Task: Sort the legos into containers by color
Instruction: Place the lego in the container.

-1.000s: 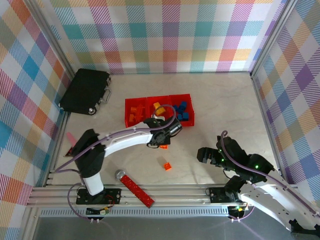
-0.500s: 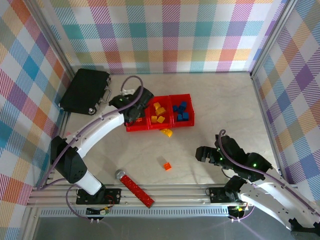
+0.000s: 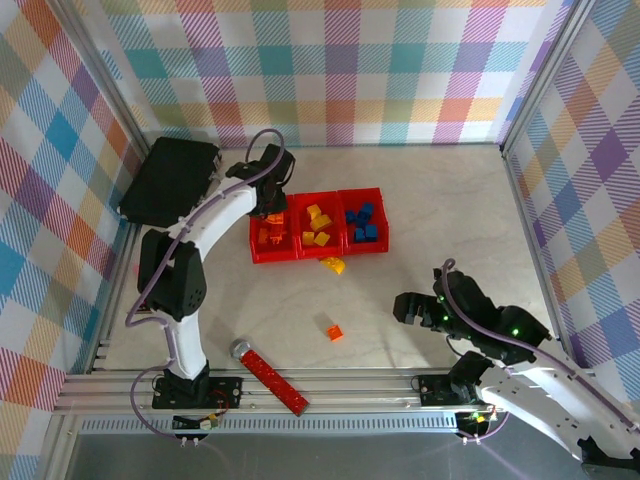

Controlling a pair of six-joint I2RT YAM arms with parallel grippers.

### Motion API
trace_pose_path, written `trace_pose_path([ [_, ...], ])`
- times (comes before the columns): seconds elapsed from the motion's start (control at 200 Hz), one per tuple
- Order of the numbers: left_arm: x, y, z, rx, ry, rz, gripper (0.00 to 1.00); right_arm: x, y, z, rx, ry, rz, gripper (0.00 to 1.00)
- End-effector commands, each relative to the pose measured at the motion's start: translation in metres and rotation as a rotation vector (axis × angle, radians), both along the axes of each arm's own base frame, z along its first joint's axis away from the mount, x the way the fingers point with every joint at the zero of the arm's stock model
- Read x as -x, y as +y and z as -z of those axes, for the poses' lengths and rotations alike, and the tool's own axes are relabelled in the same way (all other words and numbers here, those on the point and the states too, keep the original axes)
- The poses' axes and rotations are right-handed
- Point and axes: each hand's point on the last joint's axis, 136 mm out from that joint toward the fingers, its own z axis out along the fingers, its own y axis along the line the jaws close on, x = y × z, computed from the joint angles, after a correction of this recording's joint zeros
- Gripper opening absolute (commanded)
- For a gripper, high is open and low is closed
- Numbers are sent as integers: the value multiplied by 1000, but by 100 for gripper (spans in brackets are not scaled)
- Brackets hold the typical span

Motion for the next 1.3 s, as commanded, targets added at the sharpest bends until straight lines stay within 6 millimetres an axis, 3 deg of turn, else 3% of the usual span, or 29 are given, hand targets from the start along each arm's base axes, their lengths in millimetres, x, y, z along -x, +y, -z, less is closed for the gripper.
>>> trace_pose_path([
  [0.0,-9,3,3,43,32,26,37,3,-8,-8,5,-15,13,99],
  [0.14,-11,8,13,54,48,16,39,4,-9,-8,2,-11,19,99],
  [0.46,-14,4,2,69,22,49,57,-2,0,-10,5,-2,2,99],
  [0.56,-9,5,-10,84,-8,51,59,-3,4,-11,-1,-3,-7,99],
  [0.67,3,0,-47,170,-131,69,63,-4,8,-9,-3,8,-22,100],
  [0.755,26,-2,-78,221,-216,92,69,-6,16,-7,-7,25,-43,99],
  [0.865,69,-2,-94,231,-242,116,74,-11,29,-4,-15,44,-71,99],
  [0.95,104,1,-90,228,-228,126,76,-17,39,-1,-19,55,-87,99],
  [1.08,157,8,-67,254,-195,125,78,-25,59,4,-33,83,-132,99],
  [1.295,214,34,-58,309,-219,73,80,-18,96,15,-23,203,-278,98],
])
